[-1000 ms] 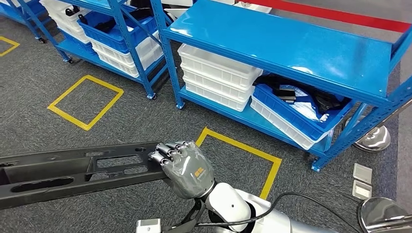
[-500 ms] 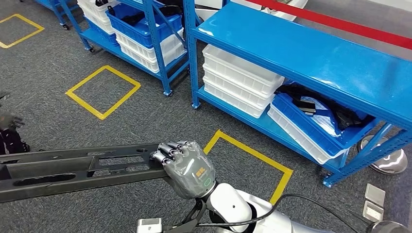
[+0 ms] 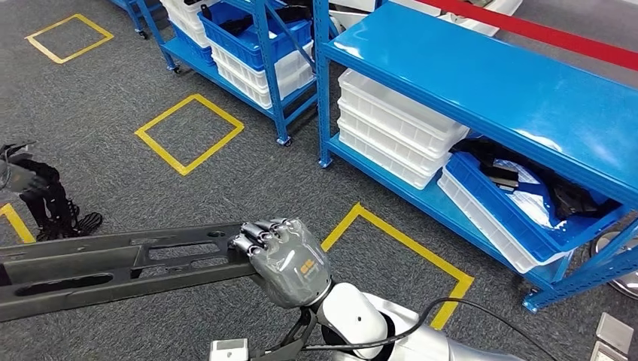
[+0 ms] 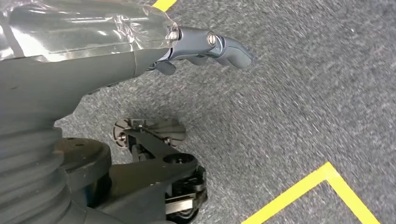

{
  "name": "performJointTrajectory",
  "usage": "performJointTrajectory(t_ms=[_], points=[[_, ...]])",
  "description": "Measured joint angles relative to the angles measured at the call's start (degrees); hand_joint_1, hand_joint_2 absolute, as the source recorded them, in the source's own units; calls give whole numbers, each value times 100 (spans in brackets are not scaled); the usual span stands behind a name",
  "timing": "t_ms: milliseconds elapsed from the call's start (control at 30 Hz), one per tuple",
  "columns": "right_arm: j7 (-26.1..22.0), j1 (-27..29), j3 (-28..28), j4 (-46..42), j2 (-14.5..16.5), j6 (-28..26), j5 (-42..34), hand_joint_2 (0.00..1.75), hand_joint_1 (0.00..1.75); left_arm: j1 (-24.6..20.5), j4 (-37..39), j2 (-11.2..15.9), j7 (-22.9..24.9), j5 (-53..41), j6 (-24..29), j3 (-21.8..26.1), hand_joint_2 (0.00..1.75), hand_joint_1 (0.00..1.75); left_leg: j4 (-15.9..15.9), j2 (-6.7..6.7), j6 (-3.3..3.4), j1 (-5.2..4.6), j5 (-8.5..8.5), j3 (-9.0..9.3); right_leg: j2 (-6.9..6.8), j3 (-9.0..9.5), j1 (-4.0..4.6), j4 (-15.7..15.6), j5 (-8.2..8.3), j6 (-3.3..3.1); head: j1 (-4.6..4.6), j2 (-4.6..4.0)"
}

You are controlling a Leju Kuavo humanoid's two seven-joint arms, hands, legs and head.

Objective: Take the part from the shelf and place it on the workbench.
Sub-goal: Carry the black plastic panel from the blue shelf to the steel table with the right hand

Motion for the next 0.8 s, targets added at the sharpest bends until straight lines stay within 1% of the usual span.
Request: performJointTrajectory(t_ms=[33, 67, 100, 133, 167, 200, 233, 267, 300, 333, 367, 400, 433, 467, 500, 533, 567, 600, 633, 667, 733, 767, 800], points=[[0, -2, 0, 0, 1, 0, 0, 175, 175, -1, 0, 0, 0, -1, 1, 0, 175, 0, -418, 48, 17, -1, 223, 204, -40, 27, -2, -1, -19, 14, 0, 0], [1, -3, 0, 0, 1, 0, 0, 175, 175, -6, 0, 0, 0, -1, -1, 0, 175, 0, -827, 118, 38, -20, 383, 403, -76, 52, 5, -3, -40, 34, -2, 0], [1, -6, 0, 0, 0, 0, 0, 175, 175, -12, 0, 0, 0, -2, -2, 0, 175, 0, -1144, 172, 66, -42, 489, 549, -103, 70, 13, -8, -58, 56, -4, 0], [2, -8, 0, 0, 0, 1, 1, 175, 175, -14, 0, 0, 1, -2, -4, 0, 175, 0, -1326, 210, 91, -64, 526, 623, -130, 82, 22, -15, -70, 81, -6, 0], [2, -9, 0, 0, 0, 1, 1, 175, 175, -12, 1, 0, 1, -2, -6, 0, 175, 0, -1364, 208, 113, -87, 506, 625, -154, 89, 28, -31, -73, 107, -6, 0], [3, -10, 0, 0, 0, 2, 1, 175, 175, -8, 1, 0, 2, -2, -7, 0, 175, 0, -1387, 172, 143, -93, 518, 620, -180, 105, 29, -54, -71, 137, -8, 0], [4, -10, 0, 0, -1, 3, 2, 175, 175, -2, 1, 1, 3, -2, -7, 0, 175, 0, -1423, 144, 178, -80, 533, 637, -186, 124, 22, -62, -89, 170, -3, 0], [7, -11, 0, 0, -2, 3, 2, 175, 175, -1, 1, 1, 3, -1, -6, 1, 175, 0, -1470, 112, 219, -68, 551, 663, -145, 121, 21, -15, -142, 194, 3, 0], [9, -12, 0, 0, -3, 4, 2, 175, 175, -5, 1, 2, 4, -2, -5, 1, 175, 0, -1516, 86, 261, -55, 571, 693, -71, 66, 22, 134, -250, 209, 14, 0], [12, -10, 0, 0, -4, 4, 2, 175, 175, -9, 1, 2, 5, -2, -5, 2, 175, 0, -1547, 58, 294, -43, 582, 717, 22, -55, 21, 403, -407, 211, 32, 0], [16, -4, 0, 0, -4, 4, 2, 175, 175, -15, 1, 2, 6, -3, -6, 2, 175, 0, -1555, 27, 316, -52, 581, 724, 103, -235, 28, 761, -576, 205, 47, 0], [22, 8, 0, 0, -7, 4, 3, 175, 175, -16, 1, 2, 7, -4, -7, 2, 175, 0, -1550, -9, 332, -60, 575, 725, 147, -434, 31, 1132, -712, 203, 61, 0], [30, 23, 0, 0, -9, 4, 4, 175, 175, -14, 1, 2, 8, -5, -7, 2, 175, 0, -1542, -54, 342, -66, 568, 726, 166, -589, 33, 1394, -760, 203, 68, 0], [36, 35, 0, 0, -11, 4, 7, 175, 175, -12, 1, 2, 9, -6, -8, 2, 175, 0, -1531, -104, 346, -70, 559, 729, 175, -655, 34, 1462, -694, 202, 71, 0], [42, 41, 0, 0, -13, 4, 11, 175, 175, -11, 1, 2, 9, -7, -8, 2, 175, 0, -1514, -158, 342, -70, 546, 734, 184, -618, 31, 1308, -523, 196, 75, 0], [45, 43, 0, 0, -13, 3, 14, 175, 175, -12, 1, 2, 9, -8, -8, 2, 175, 0, -1489, -210, 332, -68, 527, 740, 211, -486, 26, 967, -282, 187, 81, 0], [47, 43, 0, 0, -13, 3, 17, 175, 175, -13, 0, 2, 9, -9, -8, 2, 175, 0, -1460, -255, 315, -63, 504, 731, 287, -337, 15, 610, -103, 173, 86, 0], [49, 44, 0, -1, -13, 2, 17, 175, 175, -18, 1, 2, 11, -9, -8, 2, 175, 0, -1412, -302, 292, -67, 481, 705, 370, -224, 4, 310, 19, 160, 89, 0], [50, 49, 0, -1, -13, 1, 19, 175, 175, -20, 1, 2, 14, -9, -8, 2, 175, 0, -1377, -341, 262, -63, 469, 674, 441, -163, 4, 134, 71, 147, 87, 0], [51, 53, 0, -2, -13, 1, 20, 175, 175, -19, 2, 2, 16, -9, -8, 2, 175, 0, -1357, -377, 230, -56, 467, 642, 485, -154, 12, 83, 55, 130, 84, 0], [52, 57, 0, -2, -10, 0, 24, 175, 175, -11, 2, 4, 20, -8, -7, 1, 175, 0, -1344, -428, 165, -37, 467, 622, 432, -149, 25, 51, 76, 88, 79, 0], [52, 56, 0, -2, -7, 0, 25, 175, 175, -7, 2, 5, 20, -7, -7, 1, 175, 0, -1302, -394, 133, -40, 435, 616, 389, -127, 17, 31, 82, 63, 69, 0], [52, 53, 0, -2, -4, 0, 26, 175, 175, -10, 2, 6, 20, -7, -6, 0, 175, 0, -1171, -323, 99, -44, 355, 570, 338, -101, 4, 11, 87, 41, 49, 0]])
